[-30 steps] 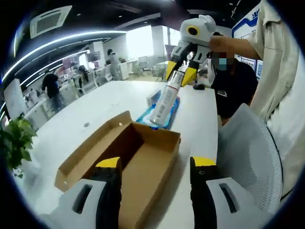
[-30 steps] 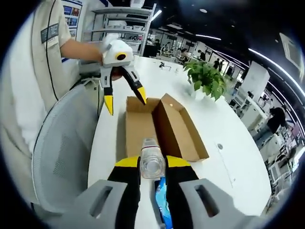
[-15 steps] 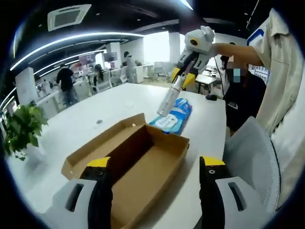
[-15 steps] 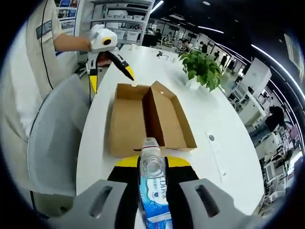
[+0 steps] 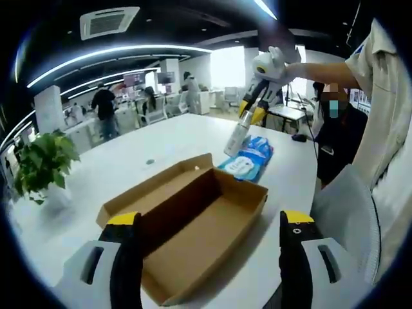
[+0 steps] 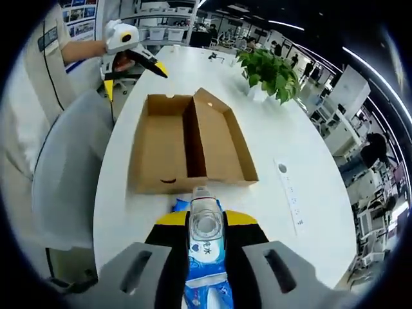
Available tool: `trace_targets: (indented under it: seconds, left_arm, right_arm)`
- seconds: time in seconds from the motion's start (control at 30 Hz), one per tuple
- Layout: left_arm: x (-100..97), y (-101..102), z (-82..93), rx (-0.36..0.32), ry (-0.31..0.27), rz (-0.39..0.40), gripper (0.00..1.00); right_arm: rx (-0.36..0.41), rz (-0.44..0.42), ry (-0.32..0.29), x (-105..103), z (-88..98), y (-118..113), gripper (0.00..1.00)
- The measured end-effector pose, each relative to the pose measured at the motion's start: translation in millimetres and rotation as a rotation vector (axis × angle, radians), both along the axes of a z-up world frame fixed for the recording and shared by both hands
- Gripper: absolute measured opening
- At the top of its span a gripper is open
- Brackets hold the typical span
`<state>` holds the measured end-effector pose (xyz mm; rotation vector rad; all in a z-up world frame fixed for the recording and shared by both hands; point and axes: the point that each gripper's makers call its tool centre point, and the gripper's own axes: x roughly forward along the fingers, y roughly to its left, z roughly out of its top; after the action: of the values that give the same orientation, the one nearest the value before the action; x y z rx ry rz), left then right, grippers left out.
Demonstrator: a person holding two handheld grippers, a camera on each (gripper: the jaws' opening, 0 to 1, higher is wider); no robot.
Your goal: Operate the shoe box by opening the lid, removing the specified soft item, and placing it in the target area until the item is outside and the box remains undamaged.
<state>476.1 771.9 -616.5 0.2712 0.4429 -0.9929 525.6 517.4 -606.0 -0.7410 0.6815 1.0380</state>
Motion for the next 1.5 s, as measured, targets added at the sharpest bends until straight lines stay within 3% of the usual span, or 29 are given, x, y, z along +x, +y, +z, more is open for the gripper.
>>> trace_targets:
  seconds: [0.57,1.07,1.5]
  left_arm:
    - [4.5,15,0.2,-0.007,0.005,0.082,1.0]
    - [0.8,30,-4.7,-0.017,0.031,0.131,1.0]
    - [3.5,53,-12.6,-0.016,0.055,0.197,1.0]
  right_arm:
    - [-0.149,-0.022,0.047,32,-25.0,-33,0.16]
    - [-0.299,-0.024,0.08,64,-57.6,-49,0.17]
    - [-0.363,-0.022,0.136,70,-84.9,-53,0.17]
